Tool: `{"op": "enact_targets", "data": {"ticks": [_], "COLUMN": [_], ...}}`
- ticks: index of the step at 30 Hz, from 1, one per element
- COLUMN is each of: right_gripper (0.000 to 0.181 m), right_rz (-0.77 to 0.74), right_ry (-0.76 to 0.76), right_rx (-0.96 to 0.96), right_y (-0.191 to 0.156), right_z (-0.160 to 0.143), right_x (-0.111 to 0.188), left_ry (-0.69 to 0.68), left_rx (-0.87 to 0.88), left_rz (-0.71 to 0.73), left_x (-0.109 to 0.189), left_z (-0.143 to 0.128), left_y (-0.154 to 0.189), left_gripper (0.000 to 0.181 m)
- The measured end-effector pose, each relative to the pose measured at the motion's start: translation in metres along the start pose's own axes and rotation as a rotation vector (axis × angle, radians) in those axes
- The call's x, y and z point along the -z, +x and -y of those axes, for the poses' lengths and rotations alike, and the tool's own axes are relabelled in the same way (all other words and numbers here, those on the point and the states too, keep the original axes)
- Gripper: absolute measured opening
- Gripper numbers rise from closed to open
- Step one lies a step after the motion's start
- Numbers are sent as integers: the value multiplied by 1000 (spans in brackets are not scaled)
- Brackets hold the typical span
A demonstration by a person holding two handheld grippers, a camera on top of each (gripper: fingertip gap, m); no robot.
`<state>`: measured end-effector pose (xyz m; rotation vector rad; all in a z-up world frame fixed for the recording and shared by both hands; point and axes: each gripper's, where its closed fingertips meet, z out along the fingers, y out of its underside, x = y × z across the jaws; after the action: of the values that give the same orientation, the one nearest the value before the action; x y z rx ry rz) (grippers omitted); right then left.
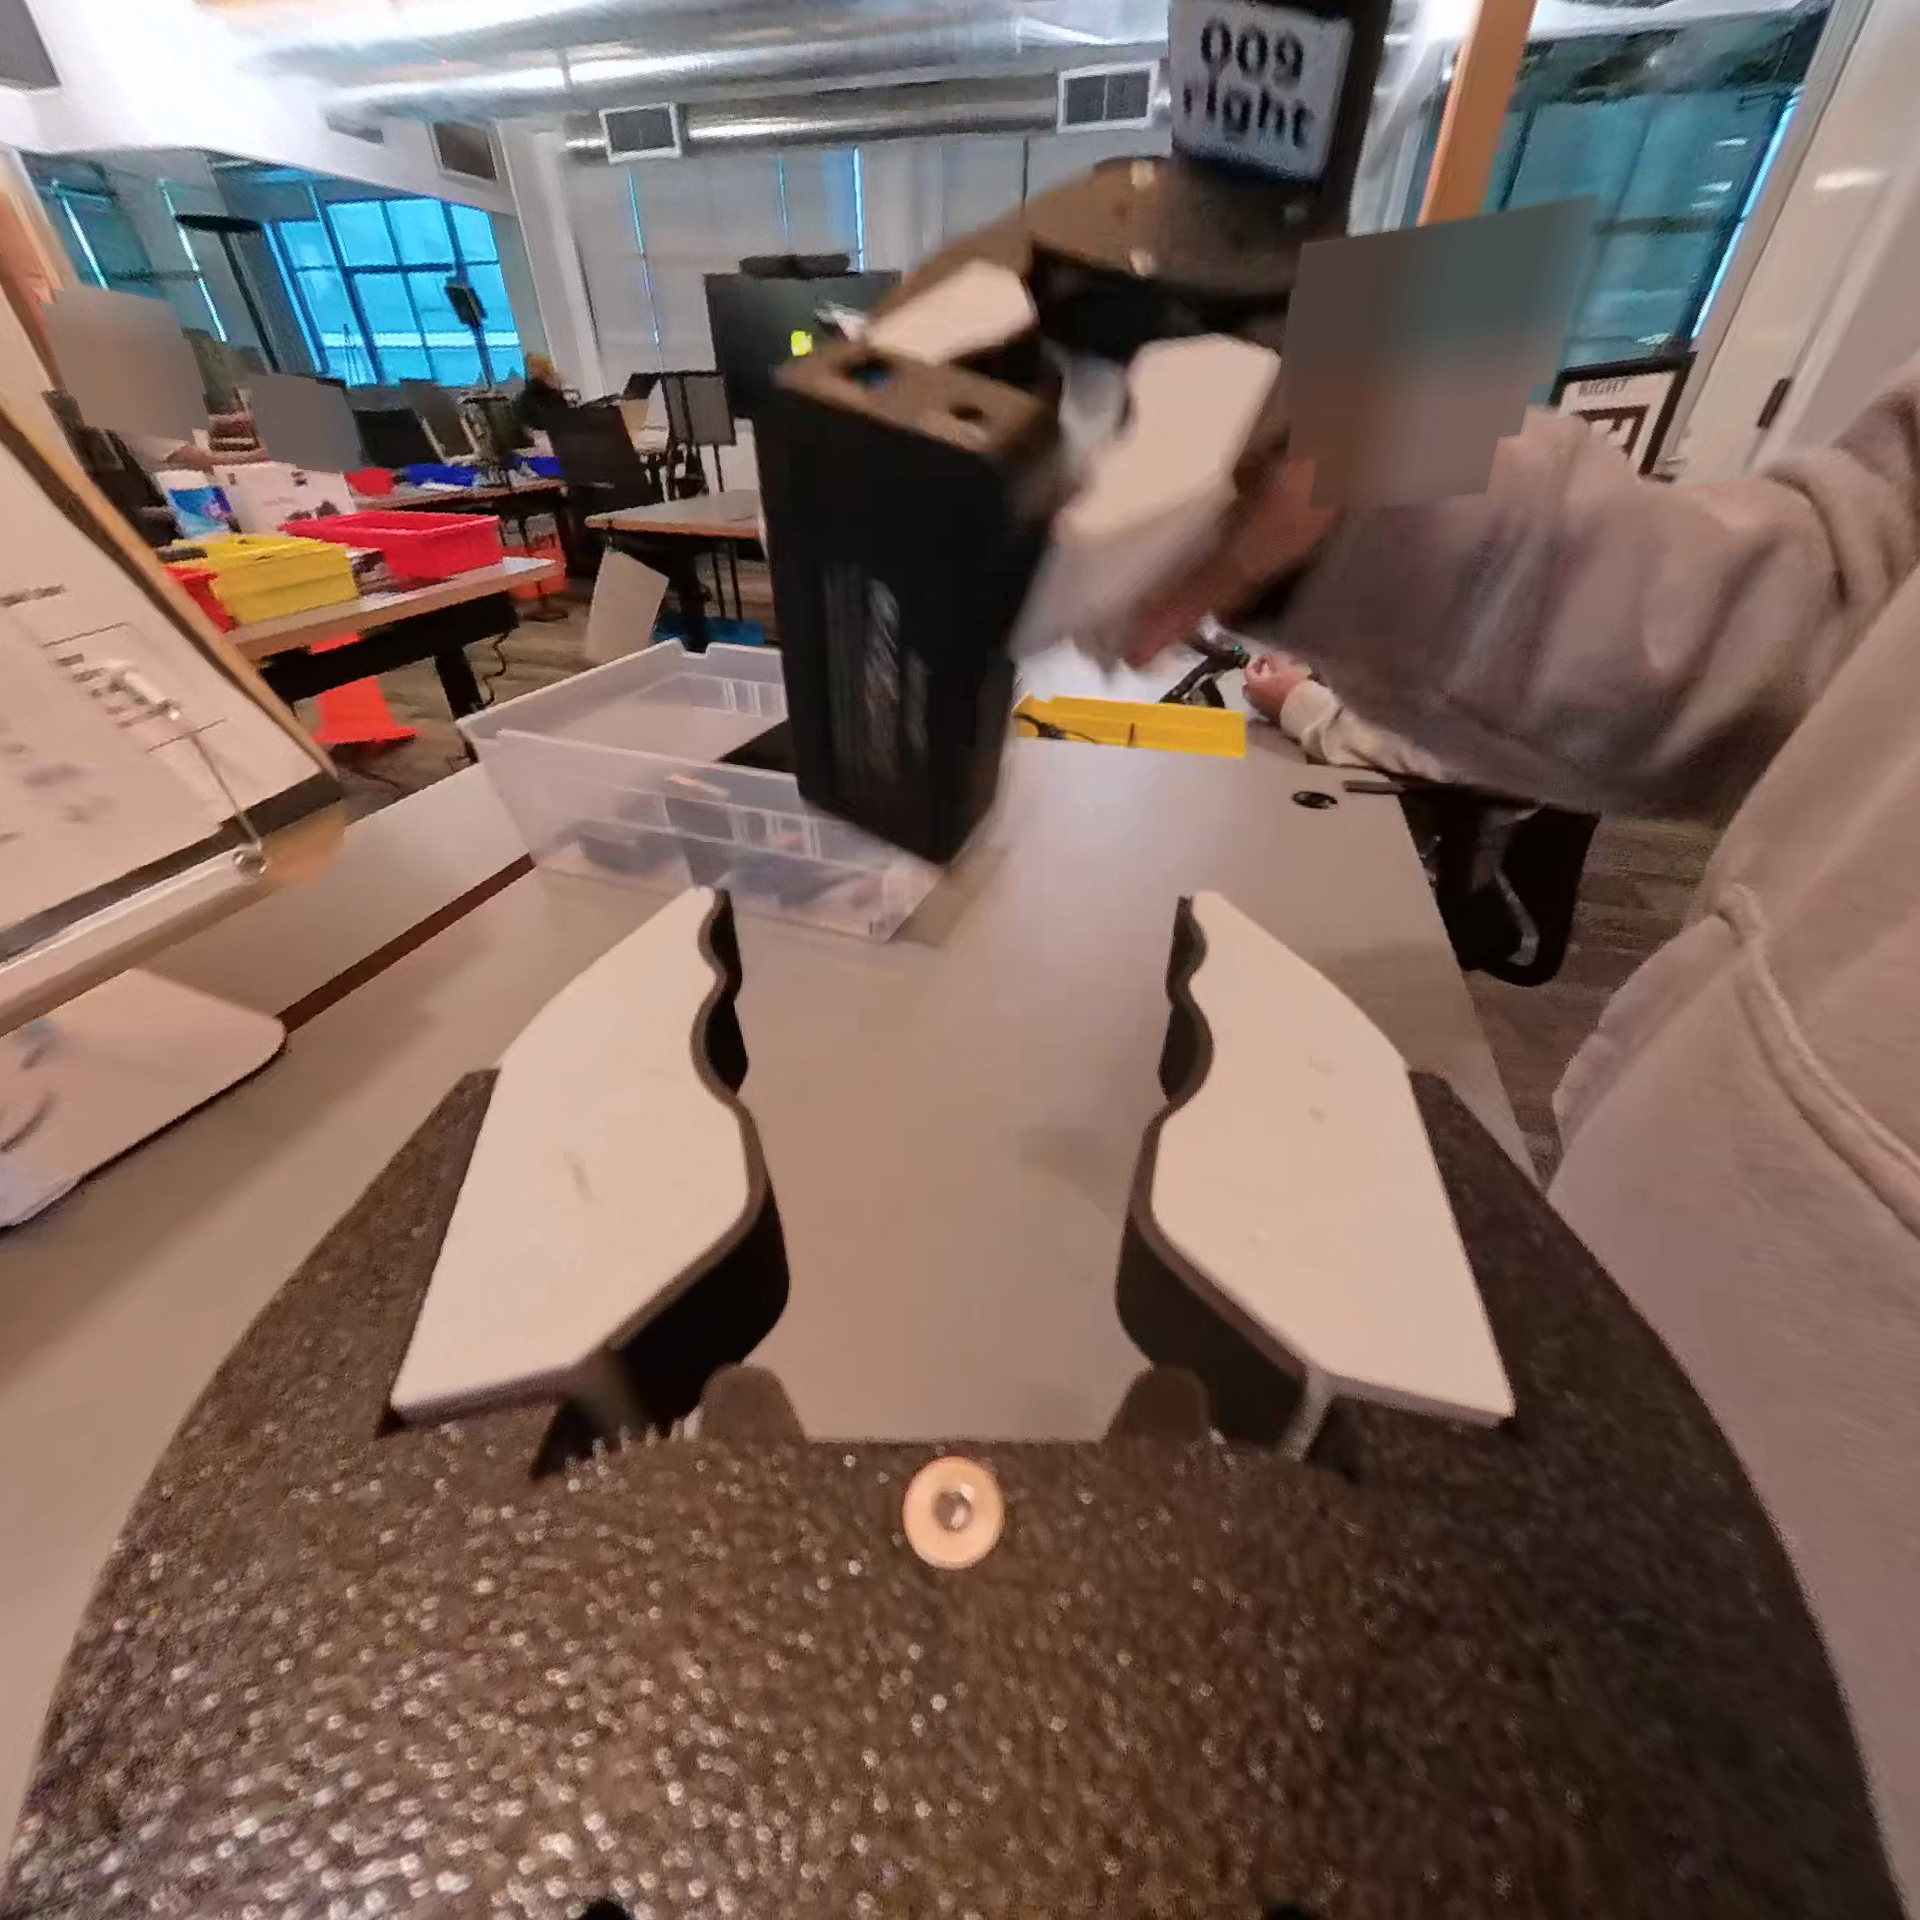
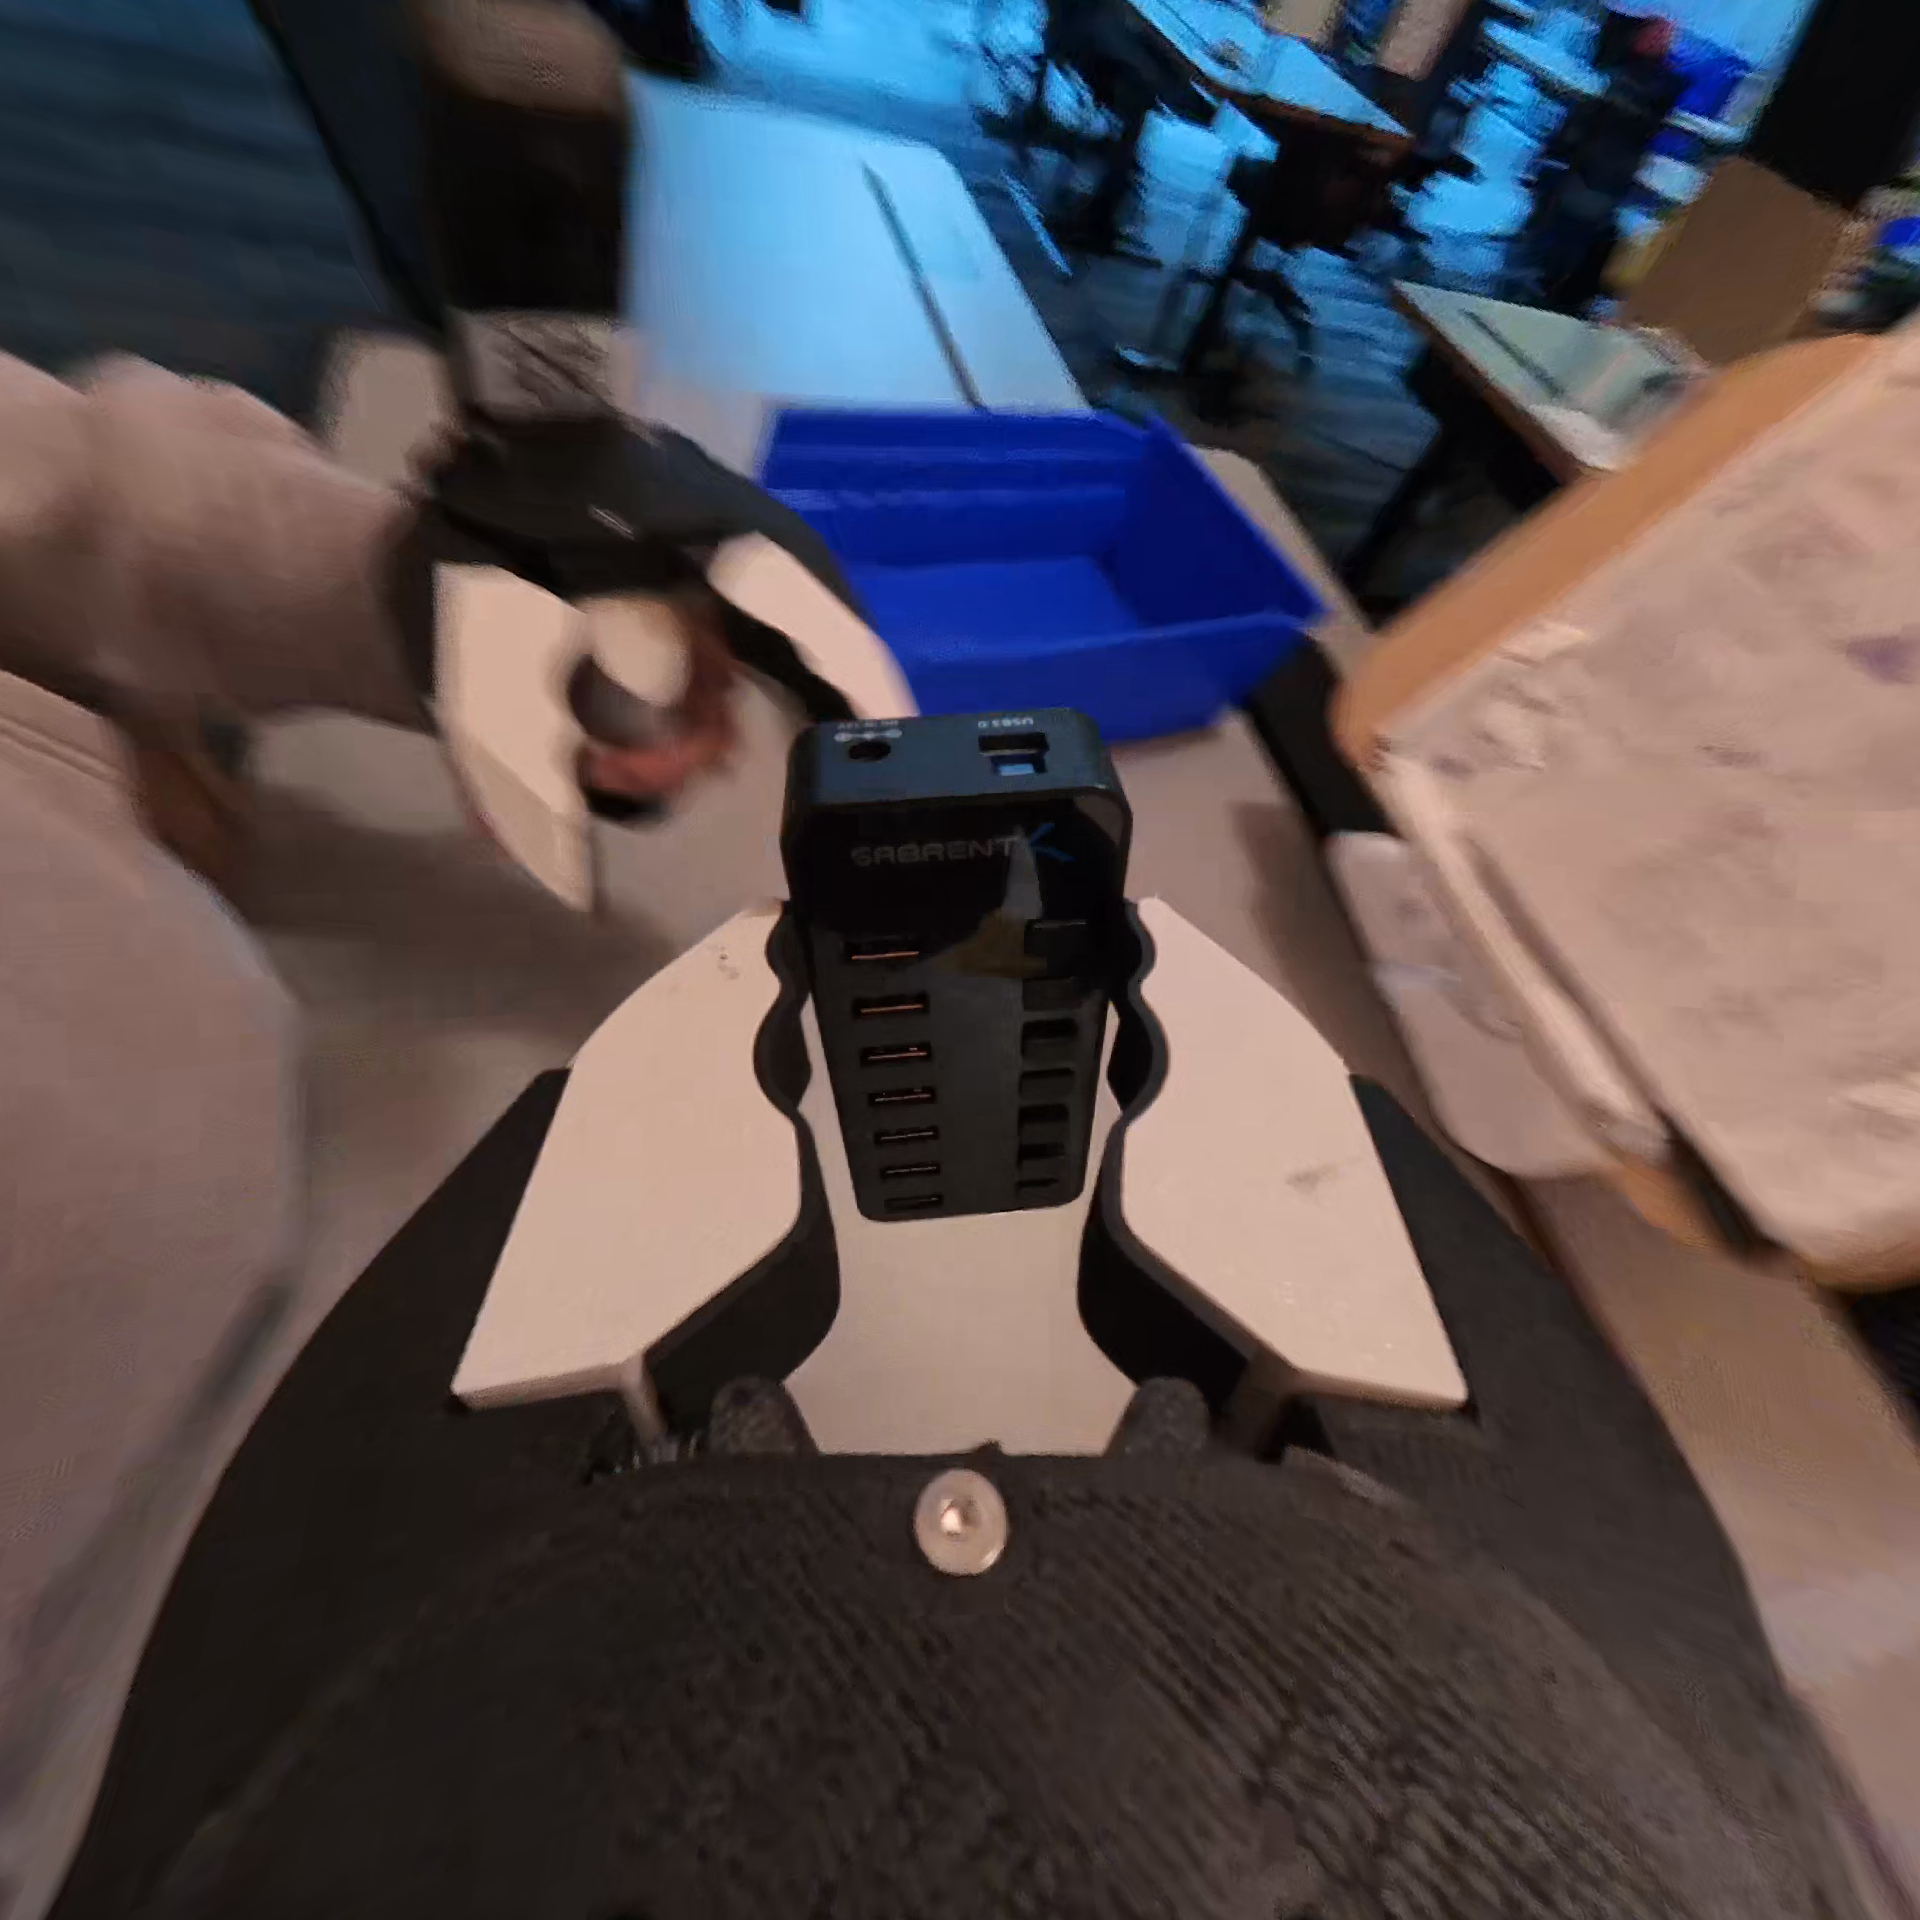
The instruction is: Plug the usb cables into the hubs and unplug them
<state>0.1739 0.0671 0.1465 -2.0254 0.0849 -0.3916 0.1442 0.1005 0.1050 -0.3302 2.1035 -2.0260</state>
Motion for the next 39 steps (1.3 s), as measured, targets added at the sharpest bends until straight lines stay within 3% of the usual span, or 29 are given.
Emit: {"op": "enact_targets", "data": {"ticks": [4,7,10,13,16,20,25,29,36,39], "right_gripper": [57,57,58,57,57,57,57,58,58,77], "right_rz": [-278,-395,-396,-312,-202,-93,0,121,113,58], "right_ry": [-287,-516,-688,-845,-1005,-1095,-1113,-1166,-1191,-1137], "right_rx": [123,148,128,99,92,21,-123,-12,102,105], "right_y": [112,188,242,273,286,293,290,277,280,287], "right_z": [-47,-95,-144,-197,-246,-290,-315,-338,-334,-313], "right_x": [76,123,142,135,119,94,68,58,60,72], "left_ry": [-40,-52,-49,-37,-52,-91,-105,-110,-111,-125], "left_rx": [48,91,127,159,158,141,161,176,179,148], "left_rz": [21,58,85,93,93,100,134,151,110,68], "left_x": [21,33,38,36,30,28,33,35,25,13], "left_z": [-15,-25,-32,-32,-31,-32,-37,-40,-38,-33], "left_y": [1,2,3,3,2,1,-3,-4,-3,0], "left_gripper": [72,67,64,63,62,62,60,60,59,60]}}
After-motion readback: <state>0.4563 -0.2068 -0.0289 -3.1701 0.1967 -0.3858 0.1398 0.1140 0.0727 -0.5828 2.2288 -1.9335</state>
